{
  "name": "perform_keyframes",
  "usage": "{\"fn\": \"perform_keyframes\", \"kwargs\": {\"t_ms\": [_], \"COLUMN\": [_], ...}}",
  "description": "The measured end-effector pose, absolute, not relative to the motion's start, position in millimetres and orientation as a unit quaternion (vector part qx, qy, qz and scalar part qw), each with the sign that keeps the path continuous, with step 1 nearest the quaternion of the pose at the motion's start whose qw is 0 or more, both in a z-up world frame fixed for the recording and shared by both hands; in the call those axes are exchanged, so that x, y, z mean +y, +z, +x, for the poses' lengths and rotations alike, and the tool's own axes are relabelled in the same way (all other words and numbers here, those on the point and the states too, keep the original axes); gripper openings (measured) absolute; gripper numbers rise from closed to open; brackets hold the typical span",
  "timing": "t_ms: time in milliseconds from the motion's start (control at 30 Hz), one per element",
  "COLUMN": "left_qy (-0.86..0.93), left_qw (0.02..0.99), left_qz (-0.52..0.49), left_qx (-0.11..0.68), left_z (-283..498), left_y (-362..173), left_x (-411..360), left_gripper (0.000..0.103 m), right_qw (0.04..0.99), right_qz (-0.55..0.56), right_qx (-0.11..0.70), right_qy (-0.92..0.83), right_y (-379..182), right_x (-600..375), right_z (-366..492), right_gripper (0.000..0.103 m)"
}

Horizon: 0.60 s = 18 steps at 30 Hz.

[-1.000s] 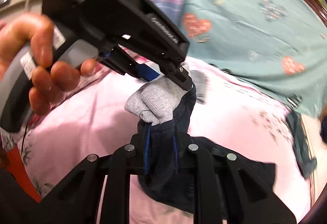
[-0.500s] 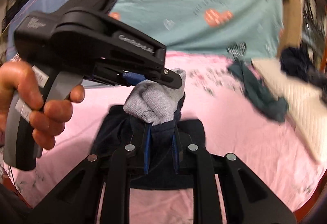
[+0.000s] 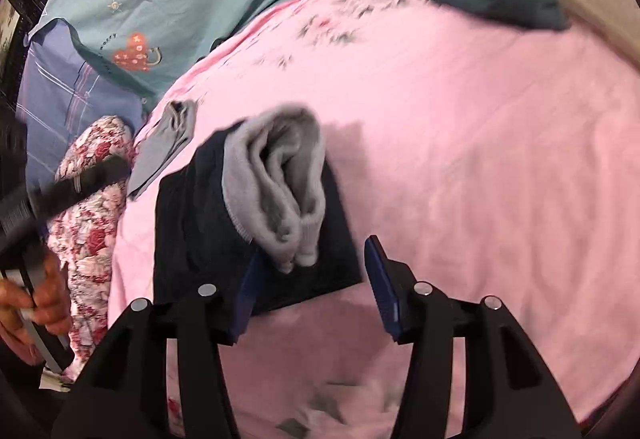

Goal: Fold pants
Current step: 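Lift the waistband end with the right tool and fold it over toward the hems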

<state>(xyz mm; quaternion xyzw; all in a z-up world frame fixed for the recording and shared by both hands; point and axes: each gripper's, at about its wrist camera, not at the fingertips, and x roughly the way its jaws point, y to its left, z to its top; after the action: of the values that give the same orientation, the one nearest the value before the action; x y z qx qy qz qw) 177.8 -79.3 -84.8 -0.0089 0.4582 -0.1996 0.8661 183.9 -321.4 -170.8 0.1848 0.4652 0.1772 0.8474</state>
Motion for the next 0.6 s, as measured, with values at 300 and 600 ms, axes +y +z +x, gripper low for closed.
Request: {"fn": "perform_keyframes", "kwargs": {"t_ms": [300,600], "left_qy": [-0.19,-0.201], "left_qw": [0.858,0.847], "left_qz": [-0.003,-0.017], "left_qx": [0.477,0.492], "left_z": [154.3,160.8], "left_y": [-129.6,-166.9], "left_x": [-65.2,-65.5], "left_gripper": [0.063,0.063], "right_qw": [0.874,0.804], "right_qz": [0.088,0.152], "right_qx": [0.396,0.497], "right_qy": [0.267,0.289], "right_y": [-119.6,-211.6], "right_x": [-282.7,-295.9], "right_z": [199.8,266.4], "right_gripper": [0.039,0.011]}}
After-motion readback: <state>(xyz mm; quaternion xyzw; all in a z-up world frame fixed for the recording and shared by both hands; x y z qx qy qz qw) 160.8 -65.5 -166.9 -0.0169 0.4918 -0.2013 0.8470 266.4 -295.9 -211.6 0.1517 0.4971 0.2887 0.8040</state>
